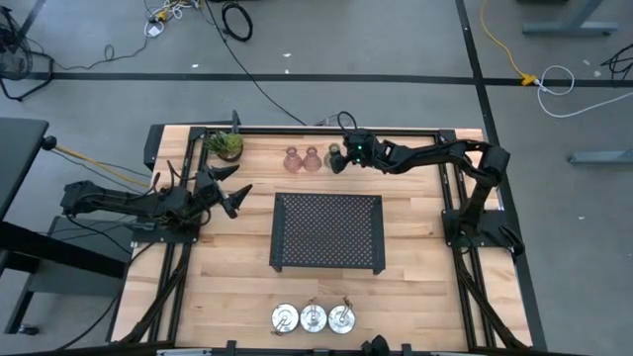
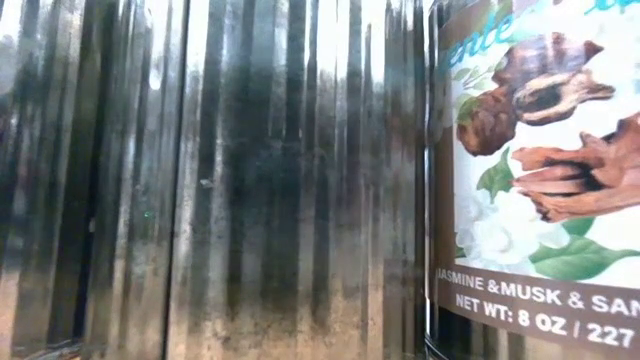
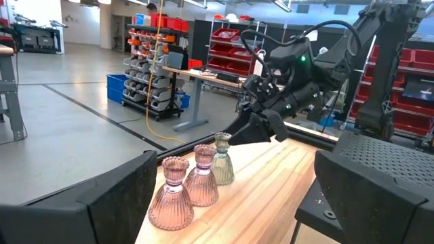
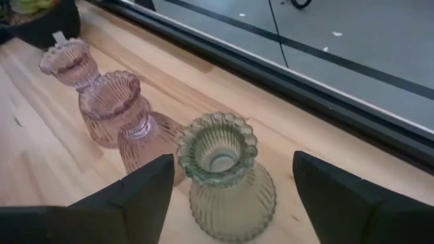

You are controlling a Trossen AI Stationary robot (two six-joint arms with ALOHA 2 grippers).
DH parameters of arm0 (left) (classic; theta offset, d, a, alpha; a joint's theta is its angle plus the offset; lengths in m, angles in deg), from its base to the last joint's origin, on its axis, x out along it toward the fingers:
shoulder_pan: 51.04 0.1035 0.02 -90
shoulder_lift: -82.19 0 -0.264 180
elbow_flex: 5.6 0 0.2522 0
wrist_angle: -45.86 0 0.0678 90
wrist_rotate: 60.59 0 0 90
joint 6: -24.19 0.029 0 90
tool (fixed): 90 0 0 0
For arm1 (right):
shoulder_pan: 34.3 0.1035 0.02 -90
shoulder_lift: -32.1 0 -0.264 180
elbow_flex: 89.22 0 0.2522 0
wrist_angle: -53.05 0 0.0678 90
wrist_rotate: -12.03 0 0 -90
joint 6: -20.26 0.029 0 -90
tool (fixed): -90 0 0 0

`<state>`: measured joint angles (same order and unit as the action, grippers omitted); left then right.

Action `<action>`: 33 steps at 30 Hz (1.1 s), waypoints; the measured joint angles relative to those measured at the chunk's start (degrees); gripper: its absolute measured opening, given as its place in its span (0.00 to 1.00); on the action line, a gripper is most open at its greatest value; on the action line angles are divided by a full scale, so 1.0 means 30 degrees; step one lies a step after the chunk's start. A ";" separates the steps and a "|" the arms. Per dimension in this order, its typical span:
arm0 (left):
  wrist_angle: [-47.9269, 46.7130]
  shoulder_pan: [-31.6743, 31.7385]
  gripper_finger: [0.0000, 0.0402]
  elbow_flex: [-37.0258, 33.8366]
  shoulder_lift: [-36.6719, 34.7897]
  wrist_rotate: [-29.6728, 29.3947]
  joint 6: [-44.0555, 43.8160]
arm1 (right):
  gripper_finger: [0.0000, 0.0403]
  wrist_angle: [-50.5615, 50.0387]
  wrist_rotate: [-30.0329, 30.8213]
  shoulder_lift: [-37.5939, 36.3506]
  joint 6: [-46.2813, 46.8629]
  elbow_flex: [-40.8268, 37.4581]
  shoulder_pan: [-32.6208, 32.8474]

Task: Pick & Place candle stick holders
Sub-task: Put the green glass candle holder on the shelf

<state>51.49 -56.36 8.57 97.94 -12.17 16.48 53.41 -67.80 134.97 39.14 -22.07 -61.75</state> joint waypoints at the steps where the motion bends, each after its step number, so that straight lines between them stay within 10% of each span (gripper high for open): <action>1: -0.0006 0.0000 0.99 0.0006 -0.0001 0.0000 0.0000 | 0.71 -0.0001 -0.0096 0.0000 -0.0048 0.0000 -0.0004; 24: -0.0480 -0.0003 0.99 0.0003 -0.0007 -0.0641 -0.0044 | 0.55 0.2090 -0.0736 0.1443 0.0413 -0.0022 0.0098; 33: -0.0488 0.0000 0.99 0.0000 -0.0007 -0.0693 0.0007 | 0.25 0.2008 -0.0659 0.1394 0.0320 0.0035 0.0047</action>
<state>50.03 -56.36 8.57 97.92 -14.25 16.50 59.44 -69.77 139.16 40.10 -21.97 -61.61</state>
